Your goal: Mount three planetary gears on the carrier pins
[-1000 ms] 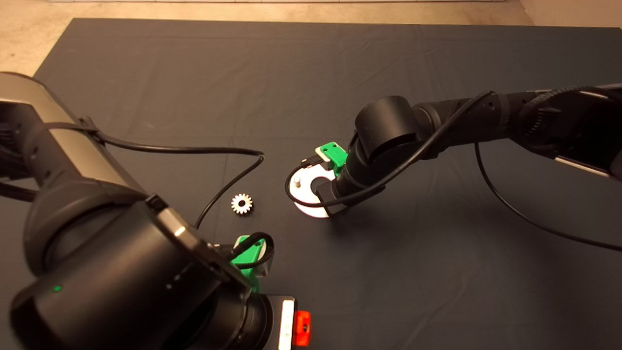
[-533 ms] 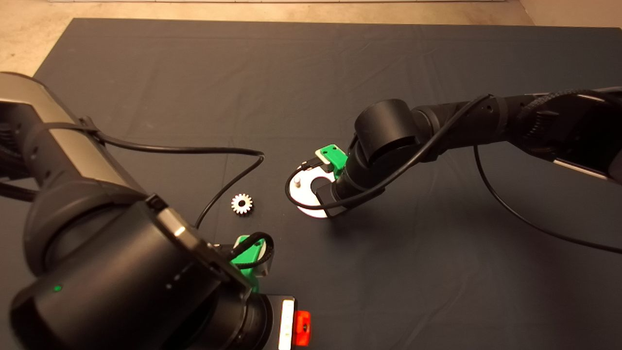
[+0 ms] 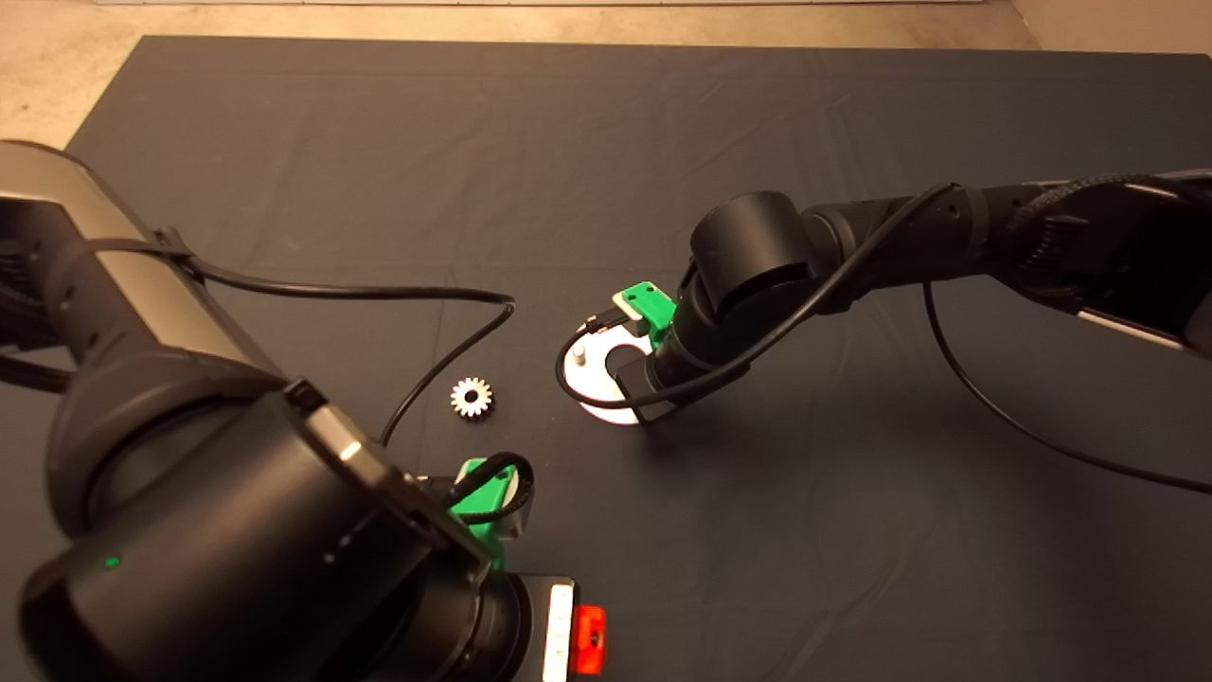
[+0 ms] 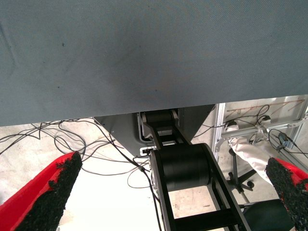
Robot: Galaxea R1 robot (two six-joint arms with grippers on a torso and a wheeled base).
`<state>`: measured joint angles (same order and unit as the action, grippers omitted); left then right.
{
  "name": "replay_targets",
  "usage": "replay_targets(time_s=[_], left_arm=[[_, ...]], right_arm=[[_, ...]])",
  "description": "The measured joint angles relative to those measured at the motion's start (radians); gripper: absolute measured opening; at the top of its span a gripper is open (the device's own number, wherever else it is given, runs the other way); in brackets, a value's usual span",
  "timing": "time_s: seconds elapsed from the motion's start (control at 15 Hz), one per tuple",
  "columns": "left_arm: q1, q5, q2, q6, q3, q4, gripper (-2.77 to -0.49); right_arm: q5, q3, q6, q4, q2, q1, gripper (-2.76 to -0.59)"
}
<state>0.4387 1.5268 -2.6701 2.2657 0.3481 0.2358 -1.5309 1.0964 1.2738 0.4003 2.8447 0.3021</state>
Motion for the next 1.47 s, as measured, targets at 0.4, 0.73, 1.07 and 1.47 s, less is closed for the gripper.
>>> replay_targets(time_s=[0.4, 0.73, 1.07, 1.47], left_arm=[[0.0, 0.0, 0.0, 0.0, 0.0, 0.0, -0.49], [0.0, 0.0, 0.0, 0.0, 0.0, 0.0, -0.49], [0.0, 0.0, 0.0, 0.0, 0.0, 0.0, -0.49], [0.0, 0.0, 0.0, 0.0, 0.0, 0.0, -0.49]], right_arm=[[0.006, 0.021, -0.017, -0.001, 0.001, 0.003, -2.39], [0.005, 0.033, -0.032, -0.001, 0.004, 0.004, -2.39], [0.006, 0.04, -0.036, 0.0, 0.006, 0.006, -2.39], [0.006, 0.045, -0.037, -0.001, 0.007, 0.007, -2.39]])
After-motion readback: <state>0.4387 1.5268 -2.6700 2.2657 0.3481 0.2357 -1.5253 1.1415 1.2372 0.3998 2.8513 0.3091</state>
